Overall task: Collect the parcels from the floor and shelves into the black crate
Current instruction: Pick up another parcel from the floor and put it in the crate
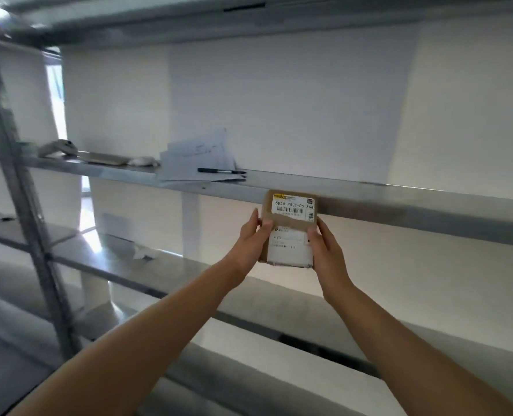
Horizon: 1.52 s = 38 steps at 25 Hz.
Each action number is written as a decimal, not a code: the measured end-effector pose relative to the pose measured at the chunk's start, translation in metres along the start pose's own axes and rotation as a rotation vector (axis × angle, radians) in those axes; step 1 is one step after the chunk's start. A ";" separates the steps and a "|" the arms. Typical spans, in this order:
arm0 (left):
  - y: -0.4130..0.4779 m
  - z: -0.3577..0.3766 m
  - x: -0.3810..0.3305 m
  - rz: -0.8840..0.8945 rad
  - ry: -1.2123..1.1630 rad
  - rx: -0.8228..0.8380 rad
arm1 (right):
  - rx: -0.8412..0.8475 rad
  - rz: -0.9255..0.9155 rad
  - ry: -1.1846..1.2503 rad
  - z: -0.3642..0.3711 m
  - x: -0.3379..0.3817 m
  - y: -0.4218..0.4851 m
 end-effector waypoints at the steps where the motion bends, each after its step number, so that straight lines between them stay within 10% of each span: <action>1: -0.003 -0.037 0.003 0.016 0.025 -0.038 | 0.053 0.007 0.008 0.039 -0.004 0.004; 15: -0.086 -0.440 0.063 -0.113 -0.073 -0.544 | 0.583 0.091 0.242 0.491 -0.051 -0.026; 38: -0.170 -0.628 0.163 -0.297 -0.112 -1.125 | 1.170 0.117 0.298 0.732 -0.132 -0.071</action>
Point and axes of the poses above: each hand's wrist, its own y-axis towards the middle knuckle, its own z-axis out of the palm, x = y × z, the point moved 8 cm from there along y, towards the middle knuckle, and after that the axes turned 6 degrees about -z, right-handed, at the moved point
